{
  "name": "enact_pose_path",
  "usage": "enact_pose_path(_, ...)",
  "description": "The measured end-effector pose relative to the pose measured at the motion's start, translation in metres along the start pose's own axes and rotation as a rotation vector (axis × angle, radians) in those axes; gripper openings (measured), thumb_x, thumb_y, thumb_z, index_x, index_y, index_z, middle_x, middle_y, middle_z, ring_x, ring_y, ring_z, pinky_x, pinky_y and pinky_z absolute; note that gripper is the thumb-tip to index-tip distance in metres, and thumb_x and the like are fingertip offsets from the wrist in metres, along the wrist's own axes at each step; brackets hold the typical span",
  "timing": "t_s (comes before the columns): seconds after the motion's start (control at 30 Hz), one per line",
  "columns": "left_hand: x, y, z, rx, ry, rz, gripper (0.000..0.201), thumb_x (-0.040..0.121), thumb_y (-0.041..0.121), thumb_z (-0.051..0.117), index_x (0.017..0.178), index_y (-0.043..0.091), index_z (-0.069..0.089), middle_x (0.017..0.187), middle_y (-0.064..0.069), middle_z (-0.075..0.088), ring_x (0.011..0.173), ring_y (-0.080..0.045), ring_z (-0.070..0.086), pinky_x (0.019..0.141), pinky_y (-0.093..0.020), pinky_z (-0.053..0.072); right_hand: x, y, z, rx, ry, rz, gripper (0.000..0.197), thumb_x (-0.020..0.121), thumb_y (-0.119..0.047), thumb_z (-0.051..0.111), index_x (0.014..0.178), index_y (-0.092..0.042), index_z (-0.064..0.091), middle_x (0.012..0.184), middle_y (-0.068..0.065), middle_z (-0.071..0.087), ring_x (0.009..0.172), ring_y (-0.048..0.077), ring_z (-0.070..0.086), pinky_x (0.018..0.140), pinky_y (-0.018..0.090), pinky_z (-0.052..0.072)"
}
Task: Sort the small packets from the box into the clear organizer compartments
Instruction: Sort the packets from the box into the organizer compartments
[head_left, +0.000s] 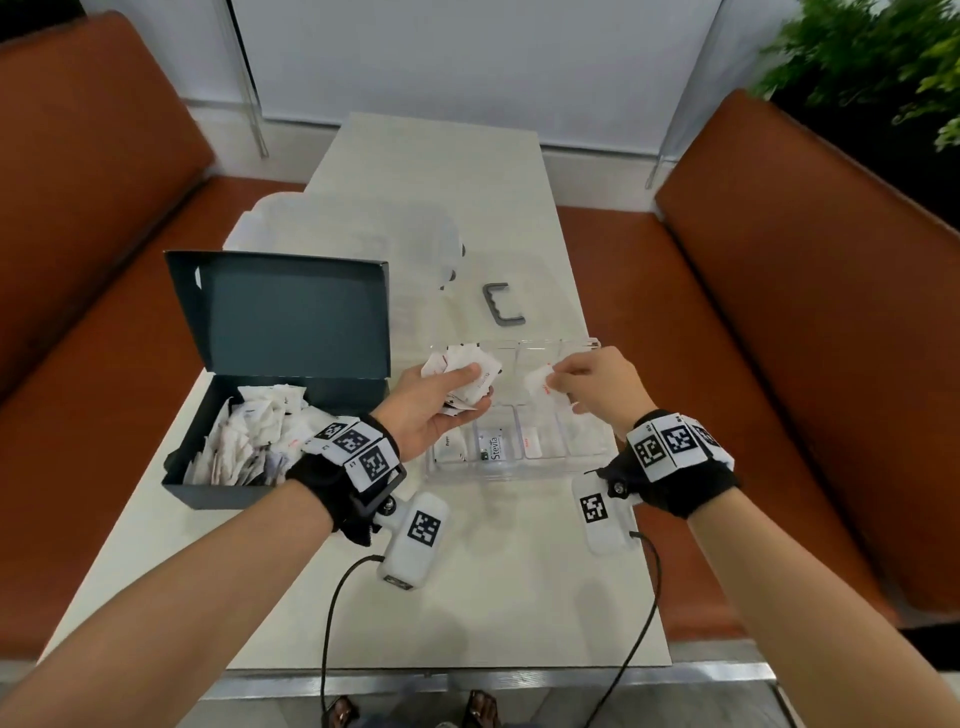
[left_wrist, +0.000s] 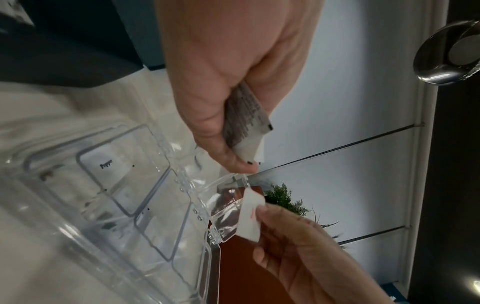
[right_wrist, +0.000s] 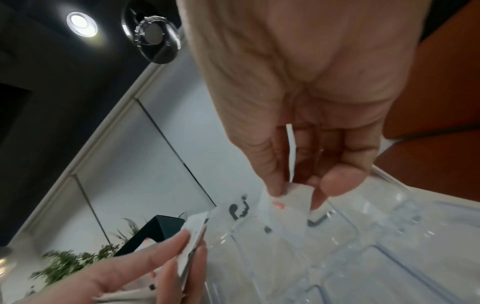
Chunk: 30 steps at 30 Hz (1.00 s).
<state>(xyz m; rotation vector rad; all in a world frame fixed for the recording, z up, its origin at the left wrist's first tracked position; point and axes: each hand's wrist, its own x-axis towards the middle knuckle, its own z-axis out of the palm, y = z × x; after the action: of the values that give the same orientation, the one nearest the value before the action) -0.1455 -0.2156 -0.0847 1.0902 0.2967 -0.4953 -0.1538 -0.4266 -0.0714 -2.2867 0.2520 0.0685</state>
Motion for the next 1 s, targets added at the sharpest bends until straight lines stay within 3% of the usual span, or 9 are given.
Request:
enact_pose_path(0.13, 0.0, -0.009, 0.004, 0.0, 0.017, 0.002, 0.017, 0.09, 0.003, 0.065, 0.106, 0.001, 0.062, 0.097, -0.016, 0.069, 0.075, -0.021, 0.072, 0.063, -0.029, 0.06, 0.004, 0.018, 0.006, -0.058, -0.051, 0.153, 0.016, 0.082, -0.006, 0.071, 0.097, -0.003, 0.068, 0.077, 0.012, 0.07, 0.06, 0.016, 0.064, 0.063, 0.026, 0.058)
enact_pose_path(0.3, 0.0, -0.013, 0.005, -0.006, 0.03, 0.004, 0.018, 0.09, 0.003, 0.065, 0.107, 0.003, 0.06, 0.099, -0.016, 0.069, 0.077, -0.021, 0.072, 0.062, -0.028, 0.059, 0.006, 0.02, 0.037, -0.393, -0.097, 0.13, 0.023, 0.087, -0.012, 0.061, 0.11, -0.013, 0.061, 0.107, 0.007, 0.063, 0.093, 0.025, 0.064, 0.076, 0.031, 0.051)
enact_pose_path(0.43, 0.0, -0.016, 0.0, -0.021, 0.048, 0.006, 0.015, 0.09, 0.003, 0.064, 0.105, 0.003, 0.062, 0.094, -0.014, 0.071, 0.077, -0.021, 0.072, 0.062, -0.028, 0.059, 0.012, 0.021, 0.052, -0.54, -0.108, 0.099, 0.021, 0.089, -0.012, 0.056, 0.11, -0.012, 0.06, 0.11, 0.008, 0.063, 0.097, 0.029, 0.063, 0.082, 0.035, 0.052)
enact_pose_path(0.57, -0.001, -0.018, -0.007, -0.045, 0.061, -0.002, 0.013, 0.09, 0.002, 0.064, 0.103, 0.003, 0.061, 0.079, -0.009, 0.075, 0.072, -0.019, 0.073, 0.06, -0.029, 0.059, 0.013, 0.024, 0.059, -0.768, -0.16, -0.003, 0.019, 0.088, -0.01, 0.059, 0.106, -0.014, 0.065, 0.104, 0.007, 0.067, 0.092, 0.028, 0.066, 0.079, 0.034, 0.054)
enact_pose_path(0.77, -0.003, -0.017, -0.012, -0.04, 0.069, -0.01, 0.013, 0.09, 0.003, 0.065, 0.103, 0.003, 0.062, 0.083, -0.011, 0.074, 0.074, -0.02, 0.073, 0.059, -0.028, 0.058, 0.017, 0.02, 0.054, -0.951, -0.287, -0.138, 0.028, 0.085, -0.027, 0.069, 0.111, -0.019, 0.063, 0.106, 0.003, 0.066, 0.095, 0.026, 0.065, 0.077, 0.032, 0.046)
enact_pose_path(0.87, -0.002, -0.015, -0.013, -0.045, 0.06, -0.013, 0.014, 0.09, 0.003, 0.064, 0.104, 0.003, 0.061, 0.081, -0.011, 0.075, 0.075, -0.021, 0.074, 0.06, -0.029, 0.059, 0.018, 0.02, 0.051, -1.07, -0.33, -0.232, 0.036, 0.085, -0.037, 0.069, 0.118, -0.023, 0.06, 0.11, 0.002, 0.063, 0.099, 0.025, 0.063, 0.078, 0.031, 0.043)
enact_pose_path(1.0, -0.001, -0.012, -0.012, -0.033, 0.062, -0.013, 0.015, 0.09, 0.004, 0.064, 0.105, 0.004, 0.061, 0.076, -0.009, 0.075, 0.072, -0.019, 0.074, 0.059, -0.028, 0.059, 0.02, 0.025, 0.054, -1.182, -0.346, -0.316, 0.035, 0.088, -0.038, 0.064, 0.12, -0.025, 0.059, 0.112, 0.001, 0.062, 0.101, 0.024, 0.063, 0.078, 0.031, 0.043)
